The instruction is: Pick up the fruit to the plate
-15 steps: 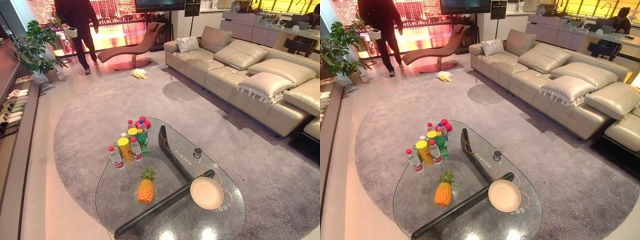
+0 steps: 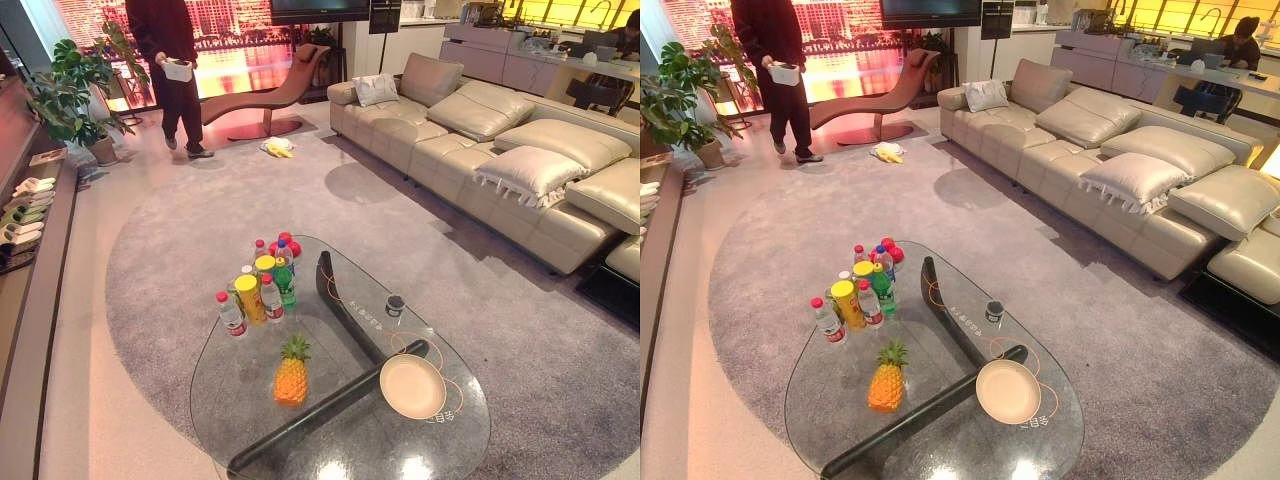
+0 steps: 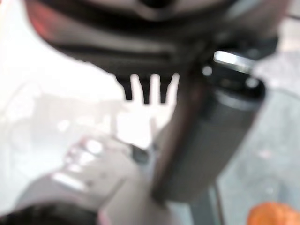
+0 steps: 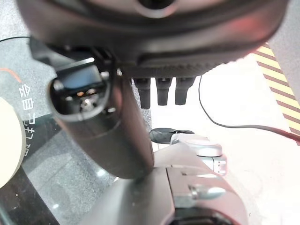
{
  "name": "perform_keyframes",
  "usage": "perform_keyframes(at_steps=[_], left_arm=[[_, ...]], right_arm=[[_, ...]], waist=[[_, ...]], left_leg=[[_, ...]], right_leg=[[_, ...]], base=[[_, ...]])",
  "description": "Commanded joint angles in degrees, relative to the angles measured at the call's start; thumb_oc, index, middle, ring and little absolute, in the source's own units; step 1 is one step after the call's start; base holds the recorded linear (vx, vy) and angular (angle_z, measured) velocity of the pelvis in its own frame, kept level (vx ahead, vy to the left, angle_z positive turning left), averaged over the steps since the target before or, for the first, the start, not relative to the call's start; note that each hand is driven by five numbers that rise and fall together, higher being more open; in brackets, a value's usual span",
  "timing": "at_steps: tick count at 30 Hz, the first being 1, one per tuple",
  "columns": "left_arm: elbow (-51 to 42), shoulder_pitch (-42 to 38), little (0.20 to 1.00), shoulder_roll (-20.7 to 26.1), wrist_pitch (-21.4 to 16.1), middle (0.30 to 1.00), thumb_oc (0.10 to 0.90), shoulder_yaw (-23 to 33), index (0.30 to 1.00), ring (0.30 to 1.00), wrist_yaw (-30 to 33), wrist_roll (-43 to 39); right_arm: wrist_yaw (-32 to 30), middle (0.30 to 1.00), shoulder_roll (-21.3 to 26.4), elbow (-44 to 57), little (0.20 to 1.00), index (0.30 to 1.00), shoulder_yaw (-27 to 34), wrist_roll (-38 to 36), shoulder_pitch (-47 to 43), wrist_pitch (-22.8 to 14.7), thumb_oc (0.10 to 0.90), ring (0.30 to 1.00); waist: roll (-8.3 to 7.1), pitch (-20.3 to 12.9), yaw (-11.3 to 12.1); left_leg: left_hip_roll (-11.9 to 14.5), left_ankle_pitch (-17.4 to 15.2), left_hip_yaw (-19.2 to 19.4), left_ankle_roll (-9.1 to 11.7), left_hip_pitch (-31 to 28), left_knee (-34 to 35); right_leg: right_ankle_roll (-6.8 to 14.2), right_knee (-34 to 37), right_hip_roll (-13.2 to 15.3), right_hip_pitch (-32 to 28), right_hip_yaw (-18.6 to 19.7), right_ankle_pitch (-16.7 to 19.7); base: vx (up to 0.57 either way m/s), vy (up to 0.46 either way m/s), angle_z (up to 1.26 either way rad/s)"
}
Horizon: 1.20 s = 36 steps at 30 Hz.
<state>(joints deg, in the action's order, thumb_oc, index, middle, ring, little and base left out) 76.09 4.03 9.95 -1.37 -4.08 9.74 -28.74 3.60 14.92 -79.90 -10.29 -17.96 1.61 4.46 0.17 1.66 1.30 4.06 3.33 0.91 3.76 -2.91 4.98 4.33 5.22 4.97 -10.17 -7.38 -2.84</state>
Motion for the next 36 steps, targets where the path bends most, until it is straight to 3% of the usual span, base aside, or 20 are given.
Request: perform_keyframes(at_steps=[1, 8, 10, 11, 14, 25, 29, 36], left_arm=[[4.5, -6.9, 0.9, 0.6, -3.6, 0.9, 0.8, 0.0, 0.9, 0.9, 4.4, 2.3], [2.8, -7.3, 0.9, 2.5, -8.3, 0.9, 0.8, 0.8, 0.9, 0.9, 6.0, 2.2], [1.4, -7.7, 0.9, 3.3, -11.7, 0.9, 0.8, 0.4, 0.9, 0.9, 7.3, 3.9], [0.5, -7.8, 0.9, 3.7, -14.4, 0.9, 0.8, -0.6, 0.9, 0.9, 8.7, 8.9], [-2.4, -8.8, 0.9, 4.5, -16.9, 0.9, 0.8, -3.2, 0.9, 0.9, 10.8, 10.5], [-22.9, -14.3, 0.9, 8.4, -21.8, 0.9, 0.8, -6.0, 0.9, 0.9, 17.5, 10.8], [-31.5, -15.6, 0.9, 10.4, -21.4, 0.9, 0.8, -7.0, 0.9, 0.9, 19.0, 12.1], [-42.3, -18.8, 0.9, 14.5, -15.4, 0.9, 0.8, -7.9, 0.9, 0.9, 17.9, 10.3]], right_arm=[[1.0, 0.9, -3.3, -2.5, 0.9, 0.9, 0.0, 0.2, -4.9, 0.8, 0.8, 0.9], [1.8, 0.9, -1.3, -2.1, 0.9, 0.9, 0.3, 0.9, -5.9, 2.3, 0.8, 0.9], [2.0, 0.9, -0.4, -1.8, 0.9, 0.9, 0.3, 1.1, -6.2, 2.6, 0.8, 0.9], [1.9, 0.9, -0.1, -1.6, 0.9, 0.9, 0.1, 1.2, -6.2, 2.7, 0.8, 0.9], [2.1, 0.9, 0.7, -0.5, 0.9, 0.9, -0.5, 1.2, -6.1, 2.5, 0.8, 0.9], [-0.1, 0.9, 3.7, 6.3, 0.9, 0.9, -3.1, -1.5, -7.6, 0.2, 0.8, 0.9], [-0.7, 0.9, 4.1, 7.3, 0.9, 0.9, -2.8, -3.1, -7.1, -0.3, 0.8, 0.9], [-2.0, 0.9, 4.3, 8.9, 0.9, 0.9, -3.0, -4.7, -7.6, -0.7, 0.8, 0.9]], waist=[[-1.29, 2.8, 1.0], [-0.93, 4.0, 0.9], [-0.53, 4.8, 0.7], [-0.39, 5.1, 0.6], [-0.02, 6.2, 0.3], [1.01, 15.2, -1.2], [0.96, 17.8, -1.3], [0.82, 19.9, -1.4]], left_leg=[[-2.1, -1.9, -0.3, -1.2, -3.4, 0.0], [-1.8, -1.6, 0.1, -0.9, -2.8, 0.0], [-1.7, -1.3, 0.2, -1.0, -2.3, 0.0], [-1.7, -1.3, 0.2, -1.0, -2.0, 0.0], [-1.7, -0.8, 0.2, -1.1, -1.2, 0.0], [-2.4, -0.4, 0.0, -1.9, 5.6, -3.4], [-2.9, -0.4, -0.2, -2.1, 7.6, -4.5], [-3.3, -0.7, -0.2, -2.3, 9.4, -6.4]], right_leg=[[0.8, -0.2, 1.6, 2.8, -2.9, 6.9], [0.8, -0.2, 1.6, 3.7, -2.6, 7.0], [0.7, -0.2, 1.6, 4.4, -2.3, 7.1], [0.6, -0.2, 1.6, 4.7, -2.1, 7.1], [0.6, -0.5, 1.5, 5.9, -1.4, 7.2], [-0.6, -3.8, 0.9, 13.2, 1.3, 7.0], [-0.9, -4.5, 0.6, 14.9, 1.9, 7.0], [-1.1, -5.7, 0.8, 16.0, 1.5, 6.7]], base=[[0.0, 0.0, 0.0], [0.0, 0.006, 0.0], [0.0, 0.052, -0.01], [0.0, 0.043, -0.02], [-0.04, 0.046, -0.02], [-0.12, 0.041, -0.08], [-0.07, -0.001, -0.02], [-0.01, -0.01, 0.0]])
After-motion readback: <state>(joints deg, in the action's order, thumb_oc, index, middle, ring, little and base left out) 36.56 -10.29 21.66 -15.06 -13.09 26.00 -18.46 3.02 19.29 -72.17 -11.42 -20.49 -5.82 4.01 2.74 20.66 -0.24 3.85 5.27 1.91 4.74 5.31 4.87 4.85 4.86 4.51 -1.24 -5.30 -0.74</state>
